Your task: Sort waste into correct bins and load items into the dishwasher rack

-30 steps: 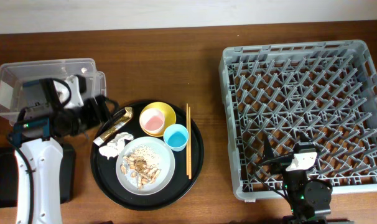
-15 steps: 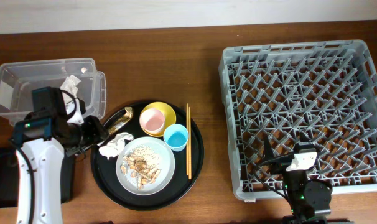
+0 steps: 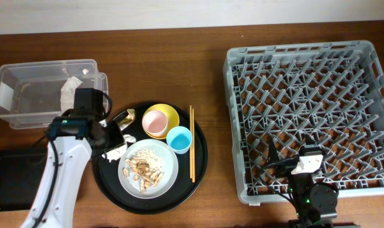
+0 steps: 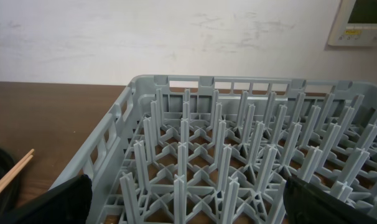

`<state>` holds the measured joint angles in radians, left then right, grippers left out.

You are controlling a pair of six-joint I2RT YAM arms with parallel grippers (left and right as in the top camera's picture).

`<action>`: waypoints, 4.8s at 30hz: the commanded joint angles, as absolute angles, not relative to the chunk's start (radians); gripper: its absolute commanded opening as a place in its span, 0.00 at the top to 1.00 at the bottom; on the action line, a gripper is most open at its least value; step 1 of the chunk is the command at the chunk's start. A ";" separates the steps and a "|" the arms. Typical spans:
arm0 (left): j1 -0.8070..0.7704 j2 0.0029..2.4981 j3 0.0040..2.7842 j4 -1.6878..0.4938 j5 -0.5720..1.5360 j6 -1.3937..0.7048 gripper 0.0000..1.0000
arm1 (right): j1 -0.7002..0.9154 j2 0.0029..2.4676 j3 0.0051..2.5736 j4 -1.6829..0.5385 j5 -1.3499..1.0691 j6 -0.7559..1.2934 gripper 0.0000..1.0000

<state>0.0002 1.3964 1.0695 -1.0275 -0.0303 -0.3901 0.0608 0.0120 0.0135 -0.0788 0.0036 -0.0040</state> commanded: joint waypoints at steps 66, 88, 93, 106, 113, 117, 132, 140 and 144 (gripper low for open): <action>0.179 1.417 1.278 -0.406 -0.427 -0.426 0.99 | 0.065 0.006 0.006 -0.082 0.012 0.001 0.02; 0.199 1.449 1.277 -0.947 0.292 -0.426 0.01 | 0.065 0.006 0.006 -0.082 0.012 0.001 0.02; 0.164 1.449 1.276 -1.040 0.252 -0.427 0.20 | 0.065 0.006 0.006 -0.082 0.012 0.001 0.02; 0.042 1.449 1.092 -1.032 -0.038 -1.281 0.54 | 0.065 0.006 0.006 -0.082 0.012 0.001 0.02; 0.042 1.452 1.039 -0.858 -0.038 -1.313 0.54 | 0.065 0.006 0.006 -0.082 0.012 0.001 0.02; 0.035 1.473 1.021 -0.770 -0.037 -1.314 0.54 | 0.065 0.006 0.006 -0.082 0.012 0.001 0.02; -0.022 1.639 1.021 -0.691 -0.103 -1.495 0.54 | 0.065 0.006 0.006 -0.082 0.012 0.001 0.02; -0.032 1.716 1.019 -0.680 -0.088 -1.550 0.55 | 0.065 0.006 0.006 -0.082 0.012 0.001 0.02; -0.031 1.739 1.019 -0.659 -0.089 -1.589 0.55 | 0.065 0.006 0.006 -0.082 0.012 0.001 0.02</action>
